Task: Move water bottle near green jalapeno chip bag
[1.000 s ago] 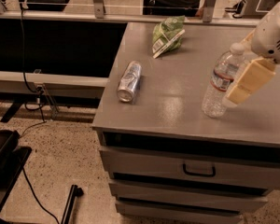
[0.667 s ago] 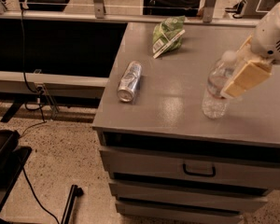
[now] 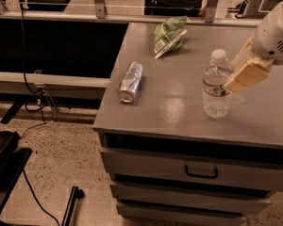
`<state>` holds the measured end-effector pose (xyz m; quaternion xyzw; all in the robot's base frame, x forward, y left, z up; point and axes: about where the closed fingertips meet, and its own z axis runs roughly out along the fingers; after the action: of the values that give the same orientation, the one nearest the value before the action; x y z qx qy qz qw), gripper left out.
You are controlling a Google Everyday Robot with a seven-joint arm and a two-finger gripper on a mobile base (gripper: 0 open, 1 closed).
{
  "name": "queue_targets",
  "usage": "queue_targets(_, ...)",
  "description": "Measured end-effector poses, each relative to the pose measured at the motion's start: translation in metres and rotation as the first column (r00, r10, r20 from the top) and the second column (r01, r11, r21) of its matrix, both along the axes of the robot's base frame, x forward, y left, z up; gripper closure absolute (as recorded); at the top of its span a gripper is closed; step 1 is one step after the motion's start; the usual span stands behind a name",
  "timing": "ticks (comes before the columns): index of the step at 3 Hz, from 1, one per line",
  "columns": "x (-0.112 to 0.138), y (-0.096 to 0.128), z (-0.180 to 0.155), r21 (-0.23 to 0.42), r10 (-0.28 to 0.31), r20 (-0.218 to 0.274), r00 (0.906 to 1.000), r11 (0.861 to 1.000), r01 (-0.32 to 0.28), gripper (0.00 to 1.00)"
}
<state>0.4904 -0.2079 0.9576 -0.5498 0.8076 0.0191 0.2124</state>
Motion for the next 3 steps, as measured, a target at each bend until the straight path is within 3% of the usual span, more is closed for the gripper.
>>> queue_targets(1, 0.000, 0.001, 0.000, 0.000, 0.002, 0.001, 1.0000, 1.000, -0.002, 1.00)
queue_targets(3, 0.010, 0.009, 0.016, 0.015, 0.015, 0.024, 0.9996, 1.000, -0.016, 1.00)
